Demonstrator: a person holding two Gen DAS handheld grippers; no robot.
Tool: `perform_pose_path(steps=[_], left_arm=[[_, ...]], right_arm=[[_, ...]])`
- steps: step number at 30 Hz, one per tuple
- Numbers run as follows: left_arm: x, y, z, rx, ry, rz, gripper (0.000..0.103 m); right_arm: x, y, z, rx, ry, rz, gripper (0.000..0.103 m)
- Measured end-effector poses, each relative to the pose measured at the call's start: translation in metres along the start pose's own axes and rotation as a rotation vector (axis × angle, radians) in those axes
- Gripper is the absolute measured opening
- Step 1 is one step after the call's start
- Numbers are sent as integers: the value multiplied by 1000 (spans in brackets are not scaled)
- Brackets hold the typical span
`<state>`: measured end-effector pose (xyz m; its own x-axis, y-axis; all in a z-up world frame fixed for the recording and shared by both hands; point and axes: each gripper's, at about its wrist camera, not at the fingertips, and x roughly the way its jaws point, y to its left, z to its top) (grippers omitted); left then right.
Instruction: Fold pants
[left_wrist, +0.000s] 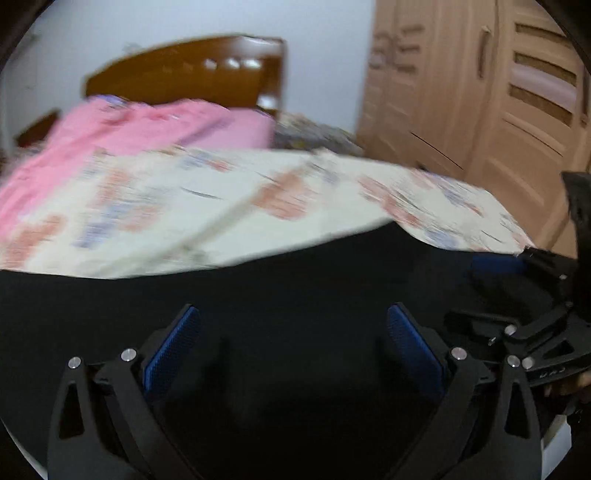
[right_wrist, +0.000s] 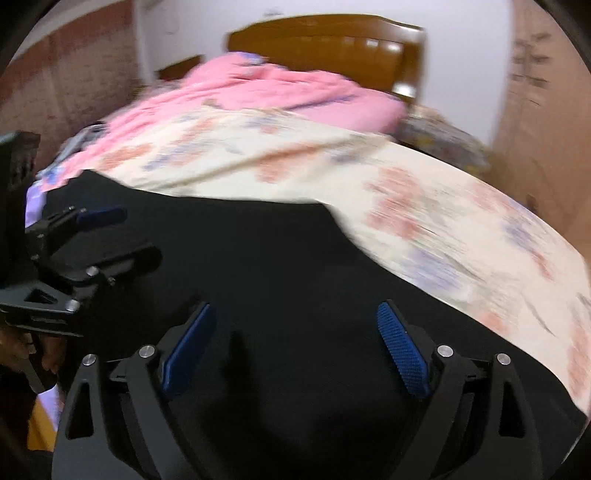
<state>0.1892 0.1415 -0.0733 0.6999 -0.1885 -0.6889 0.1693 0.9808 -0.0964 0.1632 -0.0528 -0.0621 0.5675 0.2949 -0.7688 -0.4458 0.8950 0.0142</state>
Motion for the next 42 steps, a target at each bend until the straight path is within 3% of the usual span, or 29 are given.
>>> perform_pose_path(steps=[3, 5, 6, 9, 10, 11, 12, 13, 16, 19, 21, 23, 27, 28, 29, 31, 34, 36, 37, 40, 42], left_arm=[[38, -20, -3, 75, 163, 59, 101], [39, -14, -4, 37, 160, 39, 101], [38, -10, -6, 22, 159, 30, 101], [39, -9, -7, 40, 164, 48, 101], [39, -12, -4, 52, 169, 62, 102], [40, -15, -4, 66, 171, 78, 102], [40, -16, -5, 66, 171, 79, 102], [42, -14, -4, 60, 171, 74, 102], [43, -14, -3, 59, 173, 77, 102], [43, -13, -3, 58, 173, 79, 102], [43, -13, -3, 58, 171, 81, 102], [42, -13, -4, 58, 171, 79, 102], [42, -13, -4, 58, 171, 80, 102], [42, -13, -4, 58, 171, 80, 102], [42, -13, -4, 58, 171, 80, 102], [42, -13, -4, 58, 171, 79, 102], [43, -13, -4, 58, 171, 80, 102], [42, -13, -4, 58, 172, 80, 102], [42, -13, -4, 57, 172, 82, 102], [21, -18, -10, 2, 147, 182, 100], [-18, -36, -22, -23, 80, 23, 101]], right_arm=[[6, -35, -20, 56, 37, -50, 87], [13, -54, -26, 122, 63, -10, 87], [8, -57, -25, 126, 35, 1, 86], [1, -82, -26, 138, 19, -215, 86], [3, -98, -29, 202, 39, -205, 87], [5, -117, -33, 281, 53, -137, 87], [4, -129, -35, 317, 43, -60, 88], [3, -131, -34, 289, 52, -40, 88], [3, -131, -34, 226, 74, -31, 88], [-34, -123, -44, 260, 13, -172, 89], [-65, -104, -60, 240, -77, -109, 89], [-72, -79, -81, 160, -31, -34, 93], [-74, -31, -130, -33, 23, -87, 93], [-77, -29, -138, -50, -8, -103, 93], [-81, -31, -143, -28, -37, -108, 94], [-84, -45, -149, 39, -14, -96, 95], [-103, -41, -151, 31, -23, -176, 95], [-105, -45, -158, 65, -47, -84, 95], [-97, -48, -162, 69, -29, -83, 96], [-89, -40, -171, 20, -57, -120, 97], [-87, -38, -169, 24, -51, -116, 97]])
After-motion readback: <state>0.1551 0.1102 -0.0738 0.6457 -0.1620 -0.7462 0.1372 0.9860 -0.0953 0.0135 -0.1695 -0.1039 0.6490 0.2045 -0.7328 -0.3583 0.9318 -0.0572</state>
